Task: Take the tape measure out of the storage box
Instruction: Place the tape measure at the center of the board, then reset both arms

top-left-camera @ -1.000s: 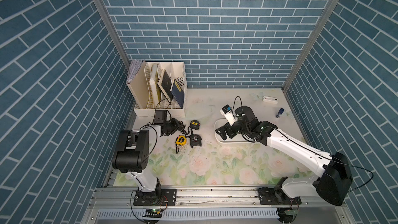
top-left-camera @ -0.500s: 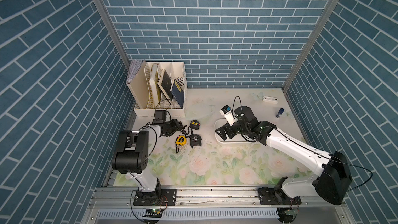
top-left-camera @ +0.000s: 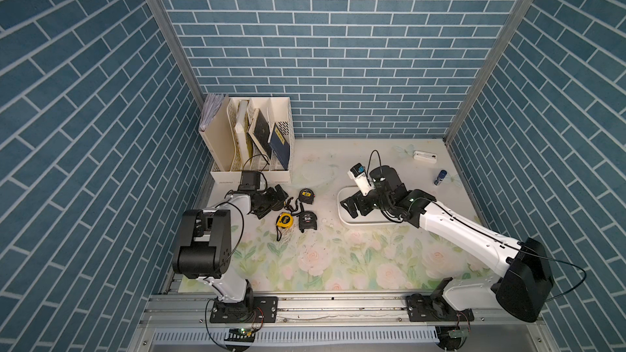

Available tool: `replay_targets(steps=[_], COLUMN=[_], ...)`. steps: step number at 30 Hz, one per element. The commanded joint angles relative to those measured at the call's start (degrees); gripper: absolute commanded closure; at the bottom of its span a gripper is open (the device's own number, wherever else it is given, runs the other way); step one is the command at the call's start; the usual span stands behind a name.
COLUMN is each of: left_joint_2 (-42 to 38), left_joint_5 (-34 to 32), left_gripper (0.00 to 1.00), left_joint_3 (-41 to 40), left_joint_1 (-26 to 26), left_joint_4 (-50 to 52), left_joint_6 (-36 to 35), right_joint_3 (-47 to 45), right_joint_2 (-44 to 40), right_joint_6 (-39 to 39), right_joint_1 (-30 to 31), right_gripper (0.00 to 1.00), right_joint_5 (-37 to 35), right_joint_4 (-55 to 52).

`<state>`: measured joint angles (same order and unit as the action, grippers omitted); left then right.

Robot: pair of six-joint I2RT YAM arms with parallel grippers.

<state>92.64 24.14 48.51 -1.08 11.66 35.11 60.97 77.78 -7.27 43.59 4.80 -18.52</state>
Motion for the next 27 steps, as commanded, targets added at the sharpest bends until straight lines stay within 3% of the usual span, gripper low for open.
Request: replay_targets(steps=[1, 5, 9, 13, 16, 18, 22, 27], left_joint_2=[-3.2, -6.6, -14.2, -24.8, -31.0, -31.1, -29.2, -25.8], left_joint_5=[-1.8, -3.0, -7.6, -21.5, -32.2, -39.6, -46.1, -54.6], left_gripper=[0.0, 0.0, 0.0, 0.0, 0.0, 0.0, 0.0, 0.0], left_joint_3=[2.7, 4.6, 6.9, 5.7, -0.8, -4.0, -10.1, -22.1], left_joint_1=[0.3, 0.2, 0.0, -2.0, -2.6, -2.6, -2.7, -3.5], left_joint_4=[8.4, 14.3, 13.6, 2.0, -10.0, -15.0, -23.7, -42.8], left_joint_6=[-1.9, -3.0, -3.5, -5.7, -8.7, -11.9, -20.0, -21.7], right_joint_3=[0.3, 0.9, -1.6, -9.4, -17.9, -23.5, -32.6, -49.7], right_joint_2=[-1.5, -2.7, -7.8, -15.7, -18.9, -18.5, -16.6, -12.7], right_joint_6=[-0.9, -1.3, -4.4, -4.2, 1.0, 5.1, 7.4, 7.3], right_joint_1=[-1.1, -2.9, -6.3, -12.9, -18.7, -22.5, -28.8, -35.1], right_gripper=[0.0, 0.0, 0.0, 0.0, 0.0, 0.0, 0.0, 0.0], right_joint_5=[-2.9, -6.9, -24.3, -39.9, -44.5, -42.6, -37.8, -28.9], right_joint_4=[0.8, 1.1, 3.7, 13.7, 26.7, 34.1, 44.1, 74.0])
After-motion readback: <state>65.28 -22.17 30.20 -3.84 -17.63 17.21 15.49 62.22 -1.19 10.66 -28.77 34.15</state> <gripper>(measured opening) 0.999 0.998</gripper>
